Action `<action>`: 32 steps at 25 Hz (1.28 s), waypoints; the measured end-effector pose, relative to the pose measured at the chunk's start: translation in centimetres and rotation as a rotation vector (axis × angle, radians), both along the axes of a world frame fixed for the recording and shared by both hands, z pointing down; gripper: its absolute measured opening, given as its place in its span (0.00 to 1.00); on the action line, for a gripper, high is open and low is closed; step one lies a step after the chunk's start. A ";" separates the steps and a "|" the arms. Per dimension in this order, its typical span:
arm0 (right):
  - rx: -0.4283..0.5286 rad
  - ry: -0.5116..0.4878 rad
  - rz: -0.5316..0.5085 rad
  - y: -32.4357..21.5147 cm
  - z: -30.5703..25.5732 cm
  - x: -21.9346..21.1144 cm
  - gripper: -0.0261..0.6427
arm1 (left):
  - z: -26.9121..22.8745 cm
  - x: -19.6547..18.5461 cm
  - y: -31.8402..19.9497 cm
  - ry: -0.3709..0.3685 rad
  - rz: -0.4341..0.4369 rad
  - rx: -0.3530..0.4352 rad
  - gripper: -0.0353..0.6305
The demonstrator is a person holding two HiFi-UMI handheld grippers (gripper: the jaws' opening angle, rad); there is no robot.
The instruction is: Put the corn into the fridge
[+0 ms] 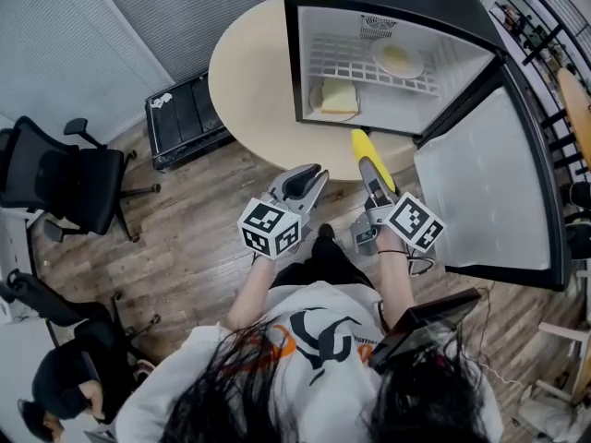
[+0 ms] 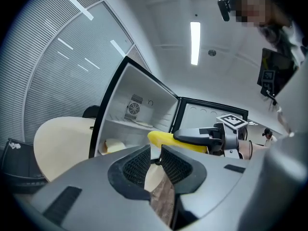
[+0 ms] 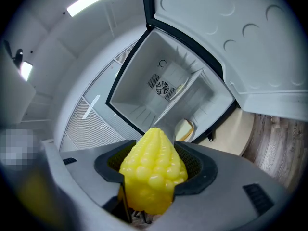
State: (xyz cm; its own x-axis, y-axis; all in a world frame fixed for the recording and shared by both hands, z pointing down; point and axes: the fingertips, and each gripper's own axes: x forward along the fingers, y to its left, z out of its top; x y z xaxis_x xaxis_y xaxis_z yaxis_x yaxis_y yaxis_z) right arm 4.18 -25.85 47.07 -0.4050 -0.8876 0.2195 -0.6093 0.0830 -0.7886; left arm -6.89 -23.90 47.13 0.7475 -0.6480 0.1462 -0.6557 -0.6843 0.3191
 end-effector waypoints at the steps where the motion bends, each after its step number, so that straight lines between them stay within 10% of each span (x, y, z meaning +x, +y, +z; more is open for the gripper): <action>1: 0.000 0.001 -0.001 -0.4 0.0 0.2 0.42 | 0.2 0.1 -0.4 -0.001 -0.001 -0.004 0.17; 32: 0.174 0.241 -0.190 -24.0 -5.3 -0.7 0.42 | -0.2 1.8 -14.3 -0.050 -0.093 0.004 0.17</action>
